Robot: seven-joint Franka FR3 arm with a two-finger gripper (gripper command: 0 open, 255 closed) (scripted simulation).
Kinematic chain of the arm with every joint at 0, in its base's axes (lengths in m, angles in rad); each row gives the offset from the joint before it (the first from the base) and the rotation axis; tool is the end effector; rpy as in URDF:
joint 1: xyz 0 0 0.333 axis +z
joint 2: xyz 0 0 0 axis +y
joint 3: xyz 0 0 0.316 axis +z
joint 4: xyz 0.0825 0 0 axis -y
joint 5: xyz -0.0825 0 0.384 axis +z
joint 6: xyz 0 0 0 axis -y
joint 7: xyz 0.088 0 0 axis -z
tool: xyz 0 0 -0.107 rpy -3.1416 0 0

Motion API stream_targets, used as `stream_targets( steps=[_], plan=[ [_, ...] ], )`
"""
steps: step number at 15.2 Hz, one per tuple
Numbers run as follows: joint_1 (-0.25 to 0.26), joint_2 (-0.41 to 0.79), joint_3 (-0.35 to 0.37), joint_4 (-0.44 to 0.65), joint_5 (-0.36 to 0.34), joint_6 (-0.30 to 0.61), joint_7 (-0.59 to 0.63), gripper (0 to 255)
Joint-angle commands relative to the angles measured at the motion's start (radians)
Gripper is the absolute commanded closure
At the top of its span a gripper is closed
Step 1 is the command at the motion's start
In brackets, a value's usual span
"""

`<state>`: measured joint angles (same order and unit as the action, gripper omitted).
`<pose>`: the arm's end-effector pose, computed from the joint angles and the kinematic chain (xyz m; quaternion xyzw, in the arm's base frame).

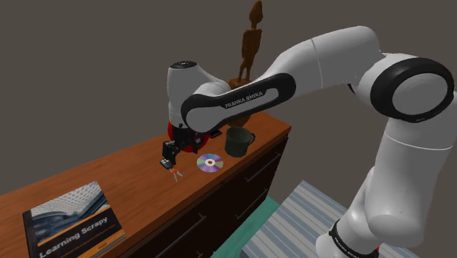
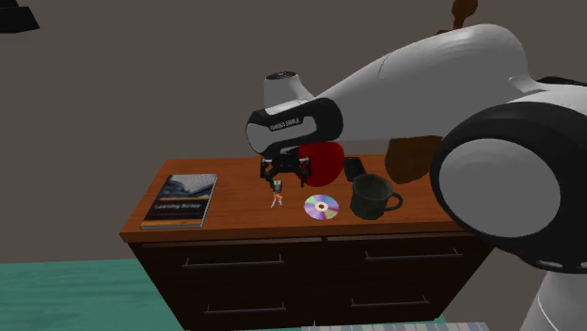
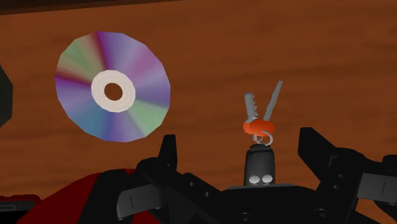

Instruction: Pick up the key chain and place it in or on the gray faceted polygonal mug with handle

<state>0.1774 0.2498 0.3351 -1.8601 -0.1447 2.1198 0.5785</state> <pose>0.5475 0.2879 0.3943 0.9997 -0.0013 0.0223 0.0117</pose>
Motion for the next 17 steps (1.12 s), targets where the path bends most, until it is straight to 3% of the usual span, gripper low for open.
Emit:
stream_targets(
  steps=[1, 3, 10, 17],
  plan=[
    [0.024, 0.076, 0.002, 0.068, -0.026, 0.003, 0.03, 0],
    [0.041, 0.124, 0.0, 0.116, -0.04, 0.0, 0.045, 0],
    [0.047, 0.174, -0.012, 0.082, -0.063, 0.081, 0.06, 0],
    [0.047, 0.174, -0.012, 0.082, -0.063, 0.081, 0.06, 0]
  ],
)
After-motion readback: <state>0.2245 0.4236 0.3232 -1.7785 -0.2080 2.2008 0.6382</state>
